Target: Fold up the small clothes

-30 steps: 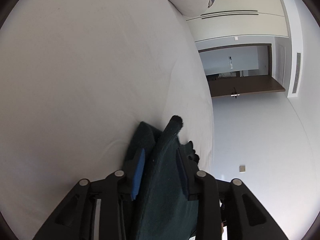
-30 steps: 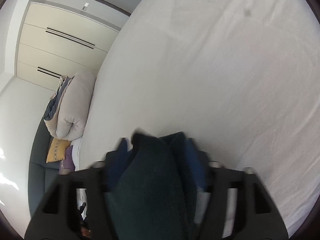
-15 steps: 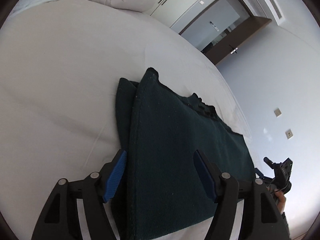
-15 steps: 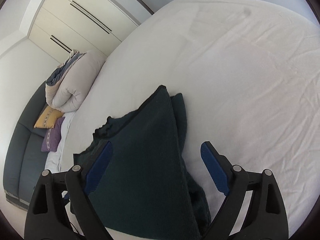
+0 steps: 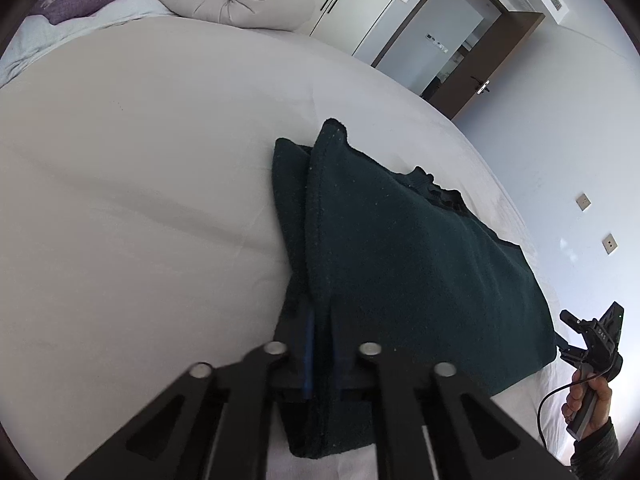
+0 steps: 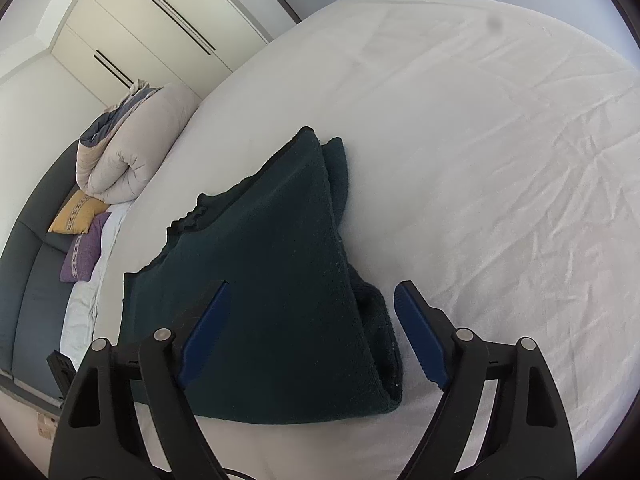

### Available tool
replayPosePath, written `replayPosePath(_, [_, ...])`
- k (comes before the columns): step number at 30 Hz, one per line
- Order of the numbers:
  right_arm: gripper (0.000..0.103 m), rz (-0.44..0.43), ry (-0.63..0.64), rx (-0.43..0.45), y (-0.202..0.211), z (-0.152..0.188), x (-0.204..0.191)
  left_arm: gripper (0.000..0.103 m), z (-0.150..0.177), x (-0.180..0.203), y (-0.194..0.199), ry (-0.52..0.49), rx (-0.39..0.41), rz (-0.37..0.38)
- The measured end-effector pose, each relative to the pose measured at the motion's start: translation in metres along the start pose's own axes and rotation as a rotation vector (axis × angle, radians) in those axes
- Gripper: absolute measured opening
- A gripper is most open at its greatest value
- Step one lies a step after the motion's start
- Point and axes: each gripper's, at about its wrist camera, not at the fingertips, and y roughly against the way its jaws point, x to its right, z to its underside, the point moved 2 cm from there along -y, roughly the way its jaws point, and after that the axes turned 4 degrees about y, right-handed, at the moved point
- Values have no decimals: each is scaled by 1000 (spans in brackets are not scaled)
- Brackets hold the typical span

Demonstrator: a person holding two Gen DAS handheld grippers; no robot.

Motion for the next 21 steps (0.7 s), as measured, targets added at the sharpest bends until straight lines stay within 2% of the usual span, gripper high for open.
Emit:
replayPosePath(6, [80,80,78,-1,3,3,-7,5,14,6,7,-41,15,-35])
replayPosePath(9, [80,116,86,11,10,3,-2,6,19,-4,6,-3,-6,-20])
replayPosePath(13, [80,129,89,-35,9,9,6,6,19,-17,1,55,-20,22])
replayPosePath(20, [80,147,106,-37,8,19,6,6,23,-14,6,32,0,16])
replayPosePath(21, [74,150,115,-39,8,19,4,6,24,-14,7,34,1,18])
